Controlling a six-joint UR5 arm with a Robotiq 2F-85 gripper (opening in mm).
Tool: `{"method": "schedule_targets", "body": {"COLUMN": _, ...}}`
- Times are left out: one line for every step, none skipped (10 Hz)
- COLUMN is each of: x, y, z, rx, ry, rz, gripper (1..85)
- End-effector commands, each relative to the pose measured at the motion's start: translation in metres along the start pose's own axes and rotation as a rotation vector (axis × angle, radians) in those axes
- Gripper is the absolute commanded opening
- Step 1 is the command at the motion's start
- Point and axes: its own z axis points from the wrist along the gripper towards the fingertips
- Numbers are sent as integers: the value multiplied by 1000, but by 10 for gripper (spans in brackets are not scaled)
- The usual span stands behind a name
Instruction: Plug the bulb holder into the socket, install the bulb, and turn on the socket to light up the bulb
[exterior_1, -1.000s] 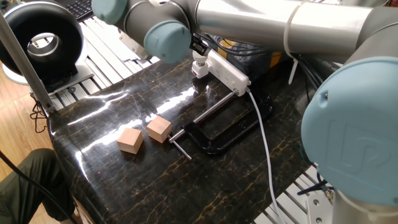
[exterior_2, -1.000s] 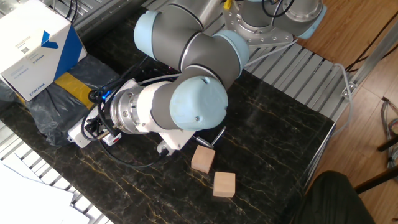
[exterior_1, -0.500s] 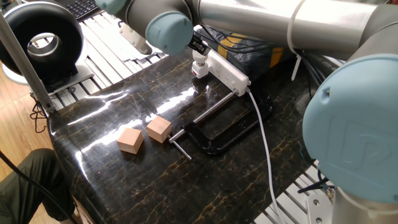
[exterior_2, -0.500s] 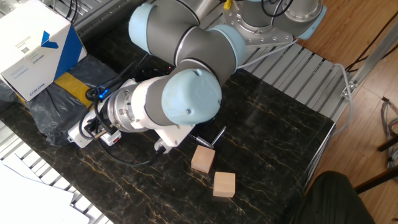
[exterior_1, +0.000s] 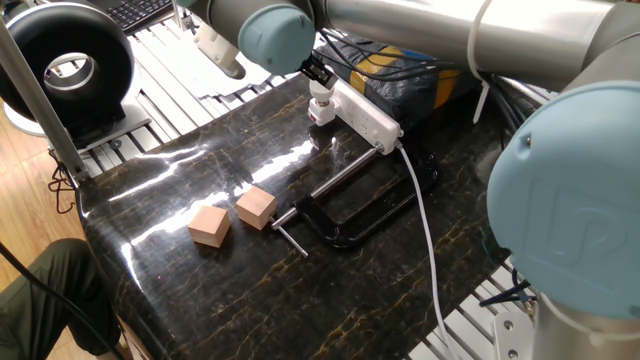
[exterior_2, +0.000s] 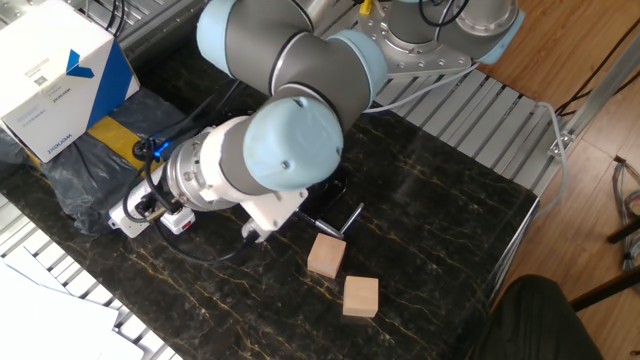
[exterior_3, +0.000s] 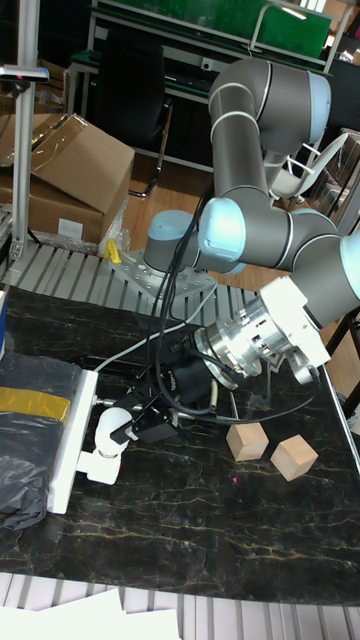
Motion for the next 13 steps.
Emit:
{"method": "schedule_targets", "body": {"x": 0, "y": 0, "z": 0, "rx": -10, "ry": -39, "rz": 8, "gripper": 527}}
{"method": "schedule_targets", "body": {"x": 0, "y": 0, "z": -1, "rx": -10, "ry": -48, "rz": 5, "gripper": 527}}
{"method": "schedule_targets", "body": {"x": 1, "y": 0, "z": -2, "rx": -14, "ry": -57, "rz": 5, "gripper": 527}}
{"method": "schedule_targets", "body": {"x": 1, "y": 1, "z": -3, "rx": -17, "ry": -74, "rz": 3, "gripper": 527}}
{"method": "schedule_targets", "body": {"x": 1, "y": 1, "z": -5, "rx": -20, "ry": -89, "rz": 4, "gripper": 527}}
{"method": "schedule_targets", "body": {"x": 1, "y": 1, "z": -6, "rx": -20, "ry": -98, "rz": 5, "gripper": 527}}
{"method": "schedule_targets", "body": {"x": 0, "y": 1, "z": -5, "rx": -20, "ry": -106, "rz": 7, "gripper": 527}}
{"method": "schedule_targets", "body": {"x": -1, "y": 1, "z": -3, "rx": -19, "ry": -117, "rz": 13, "gripper": 527}}
{"method": "schedule_targets", "body": {"x": -2, "y": 1, "z": -1, "rx": -19, "ry": -132, "rz": 17, "gripper": 527}}
{"method": "schedule_targets", "body": {"x": -1, "y": 1, "z": 0, "rx": -21, "ry": -141, "rz": 18, "gripper": 527}}
{"method": "schedule_targets", "body": {"x": 0, "y": 1, "z": 0, "rx": -24, "ry": -149, "rz": 17, "gripper": 527}}
{"method": "schedule_targets", "body": {"x": 2, "y": 1, "z": 0, "rx": -27, "ry": -155, "rz": 16, "gripper": 527}}
{"method": "schedule_targets", "body": {"x": 2, "y": 2, "z": 1, "rx": -30, "ry": -169, "rz": 17, "gripper": 527}}
